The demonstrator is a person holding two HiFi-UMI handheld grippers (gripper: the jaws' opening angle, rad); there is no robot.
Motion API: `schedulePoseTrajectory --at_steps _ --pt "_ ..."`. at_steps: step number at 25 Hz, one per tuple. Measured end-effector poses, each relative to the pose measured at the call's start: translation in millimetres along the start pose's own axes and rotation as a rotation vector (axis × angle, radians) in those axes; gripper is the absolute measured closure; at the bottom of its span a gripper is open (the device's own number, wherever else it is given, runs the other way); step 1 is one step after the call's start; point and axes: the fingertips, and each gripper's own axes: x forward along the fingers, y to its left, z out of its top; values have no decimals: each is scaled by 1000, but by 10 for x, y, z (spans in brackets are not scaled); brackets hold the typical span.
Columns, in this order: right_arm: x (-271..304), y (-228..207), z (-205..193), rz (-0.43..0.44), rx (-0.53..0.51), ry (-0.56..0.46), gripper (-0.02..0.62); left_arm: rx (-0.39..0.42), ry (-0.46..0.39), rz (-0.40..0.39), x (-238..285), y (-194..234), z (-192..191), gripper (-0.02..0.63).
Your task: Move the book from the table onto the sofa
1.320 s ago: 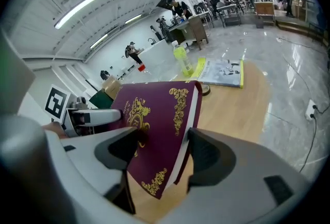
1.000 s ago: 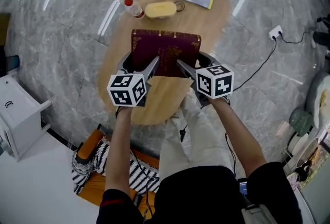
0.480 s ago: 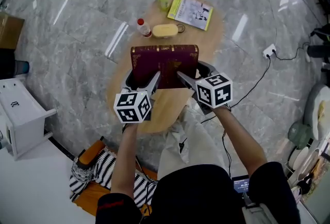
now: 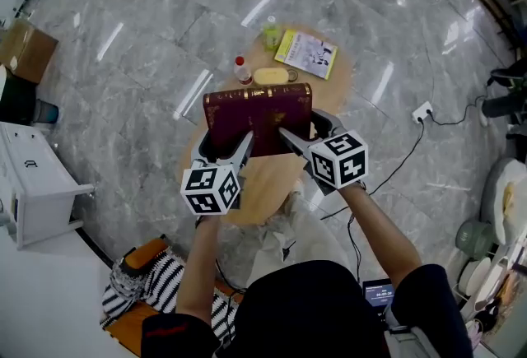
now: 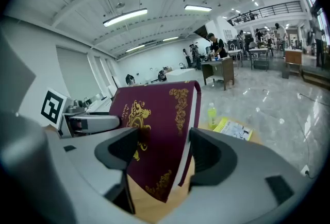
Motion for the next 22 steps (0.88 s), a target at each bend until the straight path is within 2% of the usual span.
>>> schedulePoseTrajectory --at_steps 9,15,22 --pt "-478 418 546 -8 -85 -111 272 52 -130 -1 -537 -229 588 196" --pt "-789 705 700 -5 -145 -153 272 48 -181 6 -918 -381 733 196" --pt "-942 1167 868 5 -182 -208 272 77 -234 11 -1396 -317 941 196"
